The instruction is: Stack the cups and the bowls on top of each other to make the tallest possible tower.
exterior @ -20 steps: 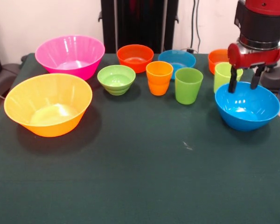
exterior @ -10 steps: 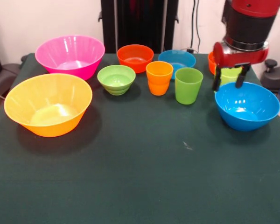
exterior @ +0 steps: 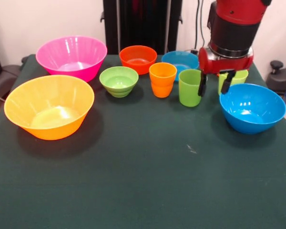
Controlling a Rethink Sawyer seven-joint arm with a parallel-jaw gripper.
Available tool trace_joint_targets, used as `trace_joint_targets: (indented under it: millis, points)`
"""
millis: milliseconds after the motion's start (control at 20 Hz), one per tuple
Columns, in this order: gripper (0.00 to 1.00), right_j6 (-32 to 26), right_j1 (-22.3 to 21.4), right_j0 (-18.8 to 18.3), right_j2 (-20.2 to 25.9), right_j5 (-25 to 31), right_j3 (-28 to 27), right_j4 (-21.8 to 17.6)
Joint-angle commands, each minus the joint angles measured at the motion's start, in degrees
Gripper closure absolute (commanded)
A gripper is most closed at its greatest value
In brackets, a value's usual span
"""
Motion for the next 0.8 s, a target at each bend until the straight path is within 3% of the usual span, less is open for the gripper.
trace_joint_targets:
  millis: [50, 200, 800]
  points:
    - [0.0, 2.3, 6.9, 1.2, 5.0, -4.3, -3.8, -3.4]
    - [0.0, 4.2, 8.9, 2.5, 4.7, -5.0, -5.9, -2.5]
    - [0.0, 3.1, 7.8, 0.6, 7.3, -10.8, -0.4, -1.9]
